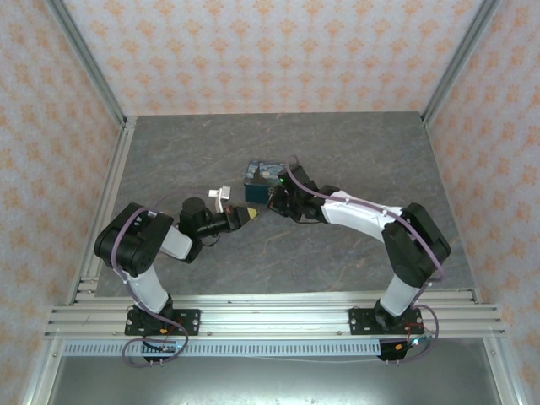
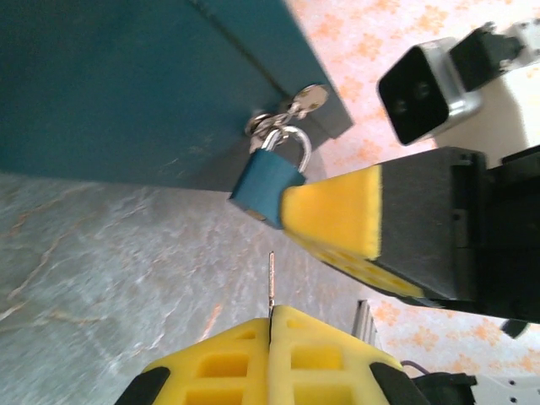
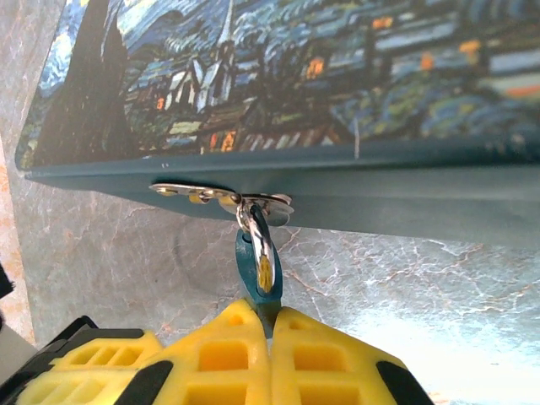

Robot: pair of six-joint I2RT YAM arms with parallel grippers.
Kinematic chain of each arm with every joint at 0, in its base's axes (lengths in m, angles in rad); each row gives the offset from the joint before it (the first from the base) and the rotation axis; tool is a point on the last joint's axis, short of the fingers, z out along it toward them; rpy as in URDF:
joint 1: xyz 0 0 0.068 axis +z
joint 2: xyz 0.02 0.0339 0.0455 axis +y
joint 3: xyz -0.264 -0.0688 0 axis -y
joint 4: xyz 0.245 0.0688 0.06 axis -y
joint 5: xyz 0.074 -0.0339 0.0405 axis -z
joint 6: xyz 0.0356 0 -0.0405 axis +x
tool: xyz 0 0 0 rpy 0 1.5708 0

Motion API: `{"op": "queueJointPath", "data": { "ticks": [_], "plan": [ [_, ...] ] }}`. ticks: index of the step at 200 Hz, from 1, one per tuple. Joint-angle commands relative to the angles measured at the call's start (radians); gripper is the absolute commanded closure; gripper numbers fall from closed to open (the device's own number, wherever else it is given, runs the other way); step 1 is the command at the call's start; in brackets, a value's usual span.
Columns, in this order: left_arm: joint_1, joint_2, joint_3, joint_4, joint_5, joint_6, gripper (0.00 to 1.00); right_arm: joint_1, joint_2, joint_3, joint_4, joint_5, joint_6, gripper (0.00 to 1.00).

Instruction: Unlock the padlock with the key

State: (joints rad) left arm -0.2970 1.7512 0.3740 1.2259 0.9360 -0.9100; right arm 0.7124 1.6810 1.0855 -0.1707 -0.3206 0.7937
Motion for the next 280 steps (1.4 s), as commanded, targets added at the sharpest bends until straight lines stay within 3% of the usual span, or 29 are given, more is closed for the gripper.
{"op": "queueJointPath", "data": {
  "ticks": [1,24,82,112,173,255,280],
  "plan": [
    [0.005,0.033,0.028,0.086,0.046,-0.021,1.0,-0.003,-0.038,-0.007,0.048,-0.008,0.01,1.0],
    [0.007,0.029,0.022,0.021,0.011,0.017,1.0,-0.004,-0.034,-0.013,0.046,0.009,0.0,1.0],
    [0.006,-0.205,0.004,-0.461,-0.118,0.265,1.0,-0.002,0.004,-0.073,0.08,0.055,-0.069,1.0],
    [0.006,-0.268,0.035,-0.582,-0.129,0.313,1.0,0.008,-0.009,-0.096,0.116,0.038,-0.071,1.0],
    [0.004,-0.27,0.013,-0.393,-0.082,0.15,1.0,0.011,-0.079,-0.073,0.106,0.012,-0.06,1.0],
    [-0.01,-0.353,0.01,-0.37,-0.084,-0.075,1.0,0.01,-0.119,-0.057,0.181,-0.058,0.003,1.0],
    [-0.016,-0.308,0.016,-0.265,-0.061,-0.166,1.0,0.006,-0.116,-0.063,0.218,-0.079,0.023,1.0]
  ]
}}
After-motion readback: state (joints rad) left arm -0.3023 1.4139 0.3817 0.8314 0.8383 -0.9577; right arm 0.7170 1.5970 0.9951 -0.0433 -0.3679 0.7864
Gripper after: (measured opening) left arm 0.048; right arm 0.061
